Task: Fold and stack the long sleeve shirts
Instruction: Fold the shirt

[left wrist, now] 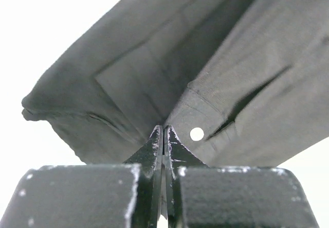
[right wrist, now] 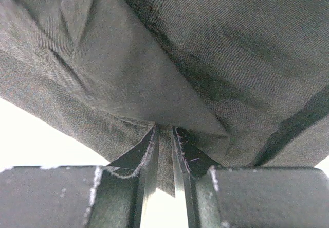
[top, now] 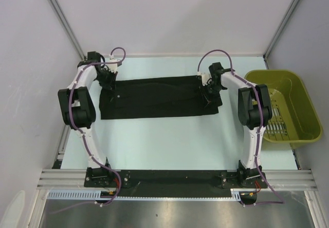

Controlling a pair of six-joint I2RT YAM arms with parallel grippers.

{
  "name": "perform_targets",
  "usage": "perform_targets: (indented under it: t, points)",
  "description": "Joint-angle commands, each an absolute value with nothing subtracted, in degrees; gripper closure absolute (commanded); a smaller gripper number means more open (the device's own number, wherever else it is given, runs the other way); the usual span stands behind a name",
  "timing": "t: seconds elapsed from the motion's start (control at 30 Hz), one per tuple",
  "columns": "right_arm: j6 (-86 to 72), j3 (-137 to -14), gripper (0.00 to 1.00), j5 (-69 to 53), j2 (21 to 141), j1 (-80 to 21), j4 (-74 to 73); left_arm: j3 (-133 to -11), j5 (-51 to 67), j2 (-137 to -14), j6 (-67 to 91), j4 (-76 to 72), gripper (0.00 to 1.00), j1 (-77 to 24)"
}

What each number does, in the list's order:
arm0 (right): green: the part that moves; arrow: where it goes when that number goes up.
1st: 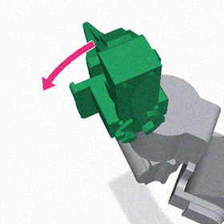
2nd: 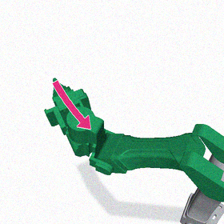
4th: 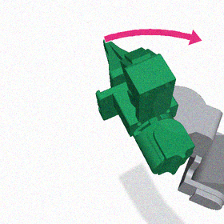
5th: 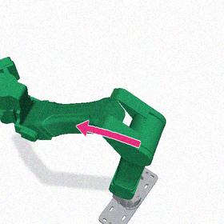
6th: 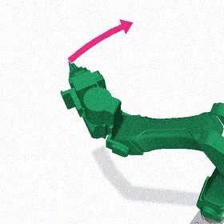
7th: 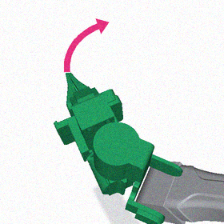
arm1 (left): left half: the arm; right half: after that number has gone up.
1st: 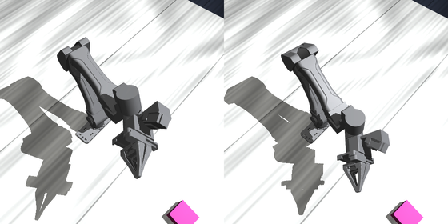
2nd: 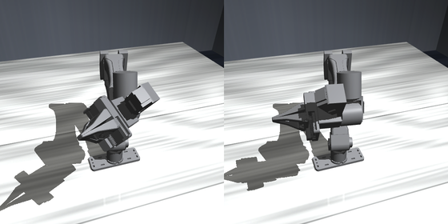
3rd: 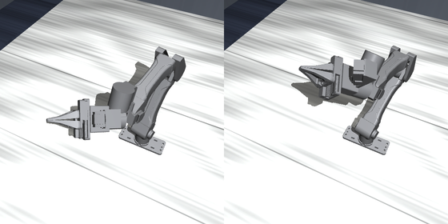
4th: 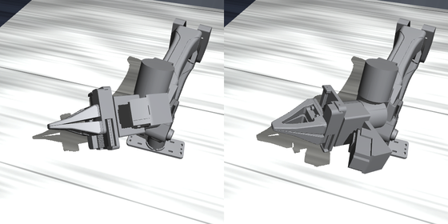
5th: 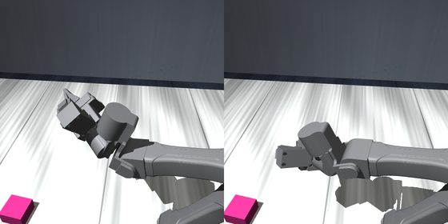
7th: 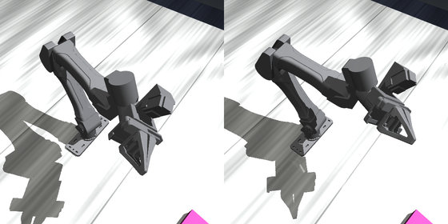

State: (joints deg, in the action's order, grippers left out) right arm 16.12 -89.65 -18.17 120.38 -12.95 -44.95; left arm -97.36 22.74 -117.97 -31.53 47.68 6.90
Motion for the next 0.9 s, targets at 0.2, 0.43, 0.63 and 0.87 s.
perform_targets:
  t: [0.2, 0.43, 0.63, 0.87]
  points:
    - [15.5, -91.1, 0.79, -22.2, 114.7, -12.2, -47.1, -102.5, 16.5, -122.7, -32.0, 48.1, 0.68, 7.5]
    - [13.0, -88.7, 0.77, -22.1, 108.7, -12.7, -43.3, -92.1, 28.4, -110.9, -39.3, 45.5, 0.47, 8.9]
    - [14.5, -92.5, 0.76, -19.9, 112.1, -16.9, -39.4, -85.0, 32.0, -104.2, -44.6, 45.4, 0.44, 6.9]
    - [18.7, -97.6, 0.55, -13.0, 119.3, -21.6, -38.3, -83.3, 31.6, -103.9, -42.5, 44.7, 0.42, 5.5]
